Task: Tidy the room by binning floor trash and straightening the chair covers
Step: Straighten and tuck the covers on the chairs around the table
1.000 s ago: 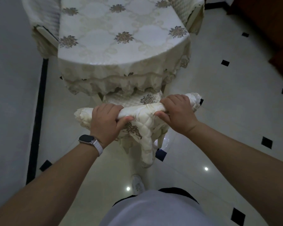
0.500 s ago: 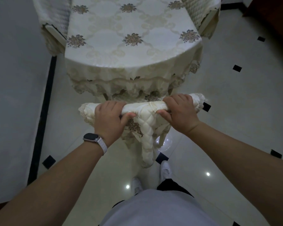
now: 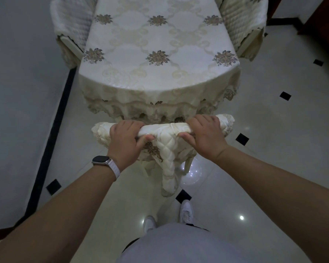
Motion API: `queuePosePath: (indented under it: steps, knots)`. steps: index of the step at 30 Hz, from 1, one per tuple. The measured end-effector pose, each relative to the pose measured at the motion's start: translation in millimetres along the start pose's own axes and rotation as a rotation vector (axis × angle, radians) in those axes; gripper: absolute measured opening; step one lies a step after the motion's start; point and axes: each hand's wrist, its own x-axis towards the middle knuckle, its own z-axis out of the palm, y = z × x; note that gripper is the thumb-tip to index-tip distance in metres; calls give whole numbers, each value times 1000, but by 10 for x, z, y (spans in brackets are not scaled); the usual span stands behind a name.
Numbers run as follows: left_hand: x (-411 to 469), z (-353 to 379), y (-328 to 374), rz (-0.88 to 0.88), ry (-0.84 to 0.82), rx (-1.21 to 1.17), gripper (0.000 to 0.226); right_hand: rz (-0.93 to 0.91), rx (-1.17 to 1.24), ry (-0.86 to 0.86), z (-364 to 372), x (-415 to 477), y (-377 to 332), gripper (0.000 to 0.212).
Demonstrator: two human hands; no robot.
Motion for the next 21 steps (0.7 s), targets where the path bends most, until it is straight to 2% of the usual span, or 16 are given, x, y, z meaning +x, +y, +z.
queuePosePath:
  steps: [10,16,21]
  knots:
    - [22,116,-170,-23,-66,-14,73,3,20,-77,243,14,32,75]
    - [70,238,-249,-57,-87,-33,54,13,31,-107,346,65,73,74]
    - [79,314,-246,-36,-82,-51,67,21,47,-151,364,56,146,76]
